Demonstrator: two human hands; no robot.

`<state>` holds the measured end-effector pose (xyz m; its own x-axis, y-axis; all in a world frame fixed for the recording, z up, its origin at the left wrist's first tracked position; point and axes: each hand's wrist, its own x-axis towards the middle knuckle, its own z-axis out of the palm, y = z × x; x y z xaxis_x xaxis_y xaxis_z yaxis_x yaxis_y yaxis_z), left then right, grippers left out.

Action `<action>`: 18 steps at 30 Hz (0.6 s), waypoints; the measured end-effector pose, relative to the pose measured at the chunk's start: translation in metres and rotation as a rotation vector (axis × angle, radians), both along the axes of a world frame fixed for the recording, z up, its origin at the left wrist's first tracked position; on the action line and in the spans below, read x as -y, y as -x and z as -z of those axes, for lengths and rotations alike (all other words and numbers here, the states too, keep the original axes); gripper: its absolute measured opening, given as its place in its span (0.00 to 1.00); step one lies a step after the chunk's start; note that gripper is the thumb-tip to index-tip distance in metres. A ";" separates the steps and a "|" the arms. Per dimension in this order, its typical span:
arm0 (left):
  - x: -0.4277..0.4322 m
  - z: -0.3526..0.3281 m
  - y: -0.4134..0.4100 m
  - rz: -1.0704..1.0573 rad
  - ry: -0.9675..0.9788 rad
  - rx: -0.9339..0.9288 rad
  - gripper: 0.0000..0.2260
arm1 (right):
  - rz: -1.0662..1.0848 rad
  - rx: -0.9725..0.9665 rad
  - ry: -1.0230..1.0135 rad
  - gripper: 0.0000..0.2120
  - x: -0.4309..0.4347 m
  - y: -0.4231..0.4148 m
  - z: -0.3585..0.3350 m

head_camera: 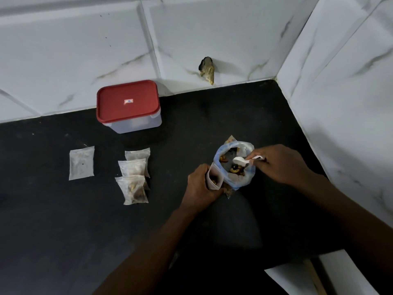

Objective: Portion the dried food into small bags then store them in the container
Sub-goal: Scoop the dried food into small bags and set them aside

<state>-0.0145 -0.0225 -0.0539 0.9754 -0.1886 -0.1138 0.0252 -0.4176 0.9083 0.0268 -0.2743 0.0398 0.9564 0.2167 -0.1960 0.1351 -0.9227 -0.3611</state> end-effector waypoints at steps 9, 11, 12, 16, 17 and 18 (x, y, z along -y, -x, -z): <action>0.001 -0.002 0.001 0.002 0.001 -0.007 0.22 | 0.059 -0.100 0.014 0.08 -0.005 -0.008 0.009; 0.002 0.000 0.001 -0.007 -0.008 -0.005 0.22 | 0.128 -0.175 -0.113 0.06 -0.002 -0.014 0.017; 0.002 0.000 0.001 -0.009 -0.019 -0.005 0.22 | 0.156 -0.215 -0.190 0.06 0.001 -0.017 0.019; 0.001 0.003 0.000 -0.003 -0.054 -0.007 0.21 | 0.205 -0.305 -0.328 0.05 0.008 -0.018 0.022; 0.001 0.004 0.000 0.000 -0.056 -0.004 0.21 | 0.194 -0.314 -0.305 0.05 0.007 -0.017 0.023; 0.001 0.004 0.000 0.004 -0.057 0.000 0.21 | 0.183 -0.324 -0.280 0.06 0.005 -0.016 0.023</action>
<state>-0.0149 -0.0235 -0.0577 0.9747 -0.1856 -0.1244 0.0235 -0.4685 0.8831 0.0425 -0.2798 0.0166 0.8827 0.1375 -0.4493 -0.1819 -0.7817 -0.5966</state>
